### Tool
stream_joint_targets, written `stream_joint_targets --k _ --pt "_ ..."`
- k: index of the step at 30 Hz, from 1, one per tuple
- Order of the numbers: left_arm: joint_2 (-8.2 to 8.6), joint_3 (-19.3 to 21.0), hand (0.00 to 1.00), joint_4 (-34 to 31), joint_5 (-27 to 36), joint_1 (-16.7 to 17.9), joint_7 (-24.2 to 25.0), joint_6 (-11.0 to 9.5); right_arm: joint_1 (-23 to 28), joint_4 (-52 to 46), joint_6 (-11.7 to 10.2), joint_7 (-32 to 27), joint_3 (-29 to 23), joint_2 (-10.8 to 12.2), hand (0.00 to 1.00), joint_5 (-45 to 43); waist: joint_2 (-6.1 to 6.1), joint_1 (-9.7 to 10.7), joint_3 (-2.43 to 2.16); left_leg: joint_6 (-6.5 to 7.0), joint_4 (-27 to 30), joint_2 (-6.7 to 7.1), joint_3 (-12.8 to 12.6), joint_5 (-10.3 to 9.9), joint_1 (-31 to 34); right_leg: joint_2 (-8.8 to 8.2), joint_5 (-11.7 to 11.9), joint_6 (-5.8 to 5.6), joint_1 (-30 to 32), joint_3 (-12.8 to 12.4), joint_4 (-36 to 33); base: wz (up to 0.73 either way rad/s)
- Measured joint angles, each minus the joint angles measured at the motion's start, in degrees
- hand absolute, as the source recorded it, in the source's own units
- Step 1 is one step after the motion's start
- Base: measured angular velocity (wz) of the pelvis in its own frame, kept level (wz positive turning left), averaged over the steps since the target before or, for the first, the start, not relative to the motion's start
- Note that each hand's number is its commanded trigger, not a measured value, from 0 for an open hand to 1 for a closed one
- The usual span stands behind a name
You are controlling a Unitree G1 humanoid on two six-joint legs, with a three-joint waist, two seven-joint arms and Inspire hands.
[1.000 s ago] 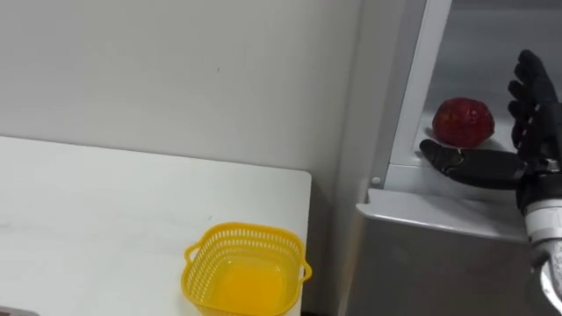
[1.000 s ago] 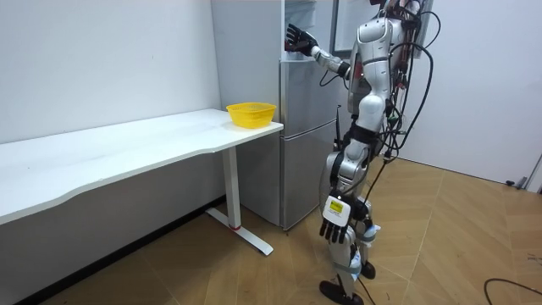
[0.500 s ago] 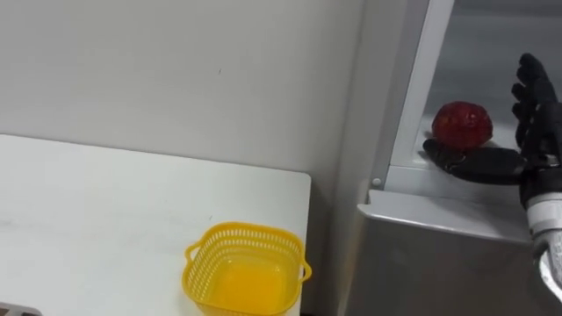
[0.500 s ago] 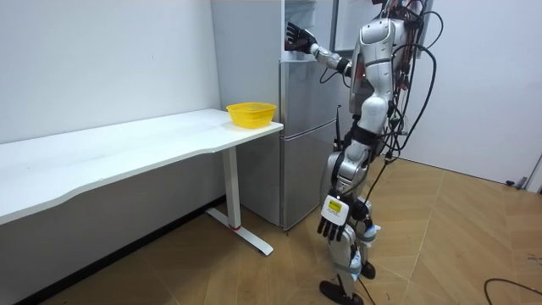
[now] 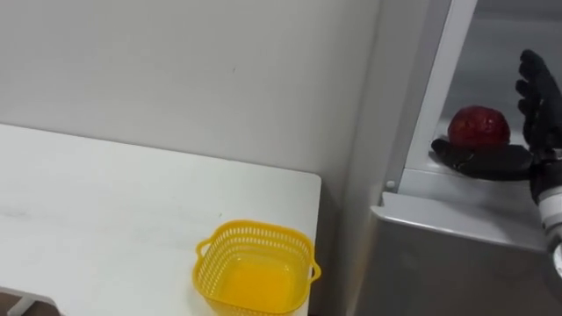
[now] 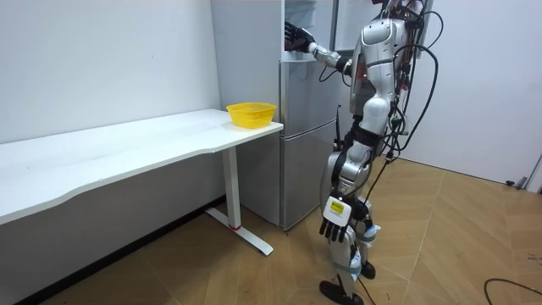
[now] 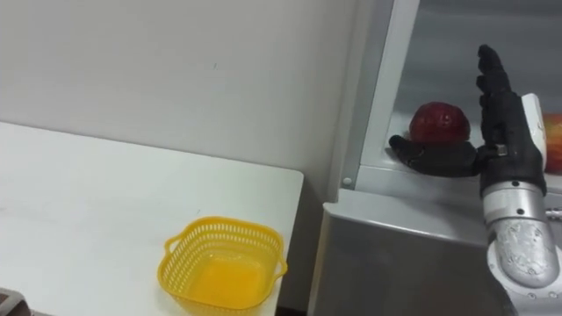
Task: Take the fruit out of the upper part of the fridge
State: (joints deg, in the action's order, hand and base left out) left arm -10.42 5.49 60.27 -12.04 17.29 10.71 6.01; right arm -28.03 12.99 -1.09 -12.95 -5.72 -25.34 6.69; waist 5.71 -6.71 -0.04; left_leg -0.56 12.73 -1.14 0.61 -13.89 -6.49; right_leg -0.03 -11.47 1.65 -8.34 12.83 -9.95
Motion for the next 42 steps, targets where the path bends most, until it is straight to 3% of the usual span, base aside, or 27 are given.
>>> stream_joint_targets --k 12,22,30,31,32,33,35,36,42 --pt "-1.23 0.1 0.0 -0.6 -0.1 0.1 0.9 1.2 -2.0 2.9 1.8 4.4 0.0 -1.0 0.0 3.1 0.31 0.2 0.09 0.0 0.1 0.07 0.0 0.0 0.0 -0.07 0.0 0.01 -0.4 0.1 0.1 0.0" --pt "-2.43 0.1 0.0 -2.6 0.0 0.6 0.7 2.8 -6.0 11.3 2.5 7.5 2.8 -4.5 0.0 6.2 1.24 0.0 -0.05 0.0 0.3 0.06 0.2 0.0 -0.2 -0.03 0.0 0.02 -0.8 0.4 0.1 0.0" --pt "-2.41 -0.1 0.0 -2.7 0.1 1.2 0.7 3.5 -9.2 16.7 2.5 10.3 4.5 -5.5 0.0 4.7 1.21 0.1 0.1 -0.02 0.8 0.06 0.3 0.0 0.1 -0.07 0.1 0.11 -0.7 1.0 0.2 0.03" --pt "-2.41 -0.1 0.0 -2.7 0.2 1.2 0.7 3.5 -9.2 16.8 2.5 10.7 4.5 -5.7 0.05 4.7 1.21 0.1 0.1 -0.03 0.8 0.06 0.4 0.0 0.1 -0.07 0.0 0.12 -0.7 1.1 0.2 0.03" --pt "-2.41 -0.1 0.0 -2.7 0.2 1.2 0.7 3.5 -9.2 16.8 2.5 10.8 4.5 -5.7 0.25 4.7 1.2 0.1 0.1 -0.03 0.8 0.06 0.4 0.0 0.1 -0.07 0.0 0.12 -0.7 1.2 0.2 0.0" --pt "-2.41 -0.2 0.0 -2.7 0.2 1.1 0.7 3.5 -9.2 16.8 2.4 11.0 4.5 -5.8 0.59 4.7 1.18 0.1 0.09 -0.03 0.8 0.06 0.4 0.0 0.1 -0.07 0.0 0.12 -0.7 1.2 0.2 0.0" --pt "-2.39 -0.2 0.0 -2.7 0.2 1.1 0.7 3.7 -9.2 16.8 2.4 11.9 4.5 -6.1 0.81 4.2 1.06 0.1 0.02 -0.03 0.8 0.08 0.4 0.0 0.0 -0.07 0.0 0.12 -0.7 1.1 0.2 0.0" --pt "-2.39 -0.2 0.0 -2.7 0.2 1.2 0.7 3.7 -9.2 16.8 2.4 12.2 4.5 -6.2 1.0 4.2 1.05 0.1 0.02 -0.03 0.8 0.08 0.4 0.0 0.0 -0.07 0.0 0.12 -0.7 1.1 0.2 0.0" --pt "-2.4 -0.2 0.0 -2.8 1.1 1.0 -0.2 4.0 -9.8 17.7 2.5 14.4 4.6 -6.5 1.0 4.2 0.98 0.2 0.03 -0.03 0.8 0.05 0.4 0.0 -0.1 -0.05 0.1 0.14 -0.9 1.1 0.1 0.0"
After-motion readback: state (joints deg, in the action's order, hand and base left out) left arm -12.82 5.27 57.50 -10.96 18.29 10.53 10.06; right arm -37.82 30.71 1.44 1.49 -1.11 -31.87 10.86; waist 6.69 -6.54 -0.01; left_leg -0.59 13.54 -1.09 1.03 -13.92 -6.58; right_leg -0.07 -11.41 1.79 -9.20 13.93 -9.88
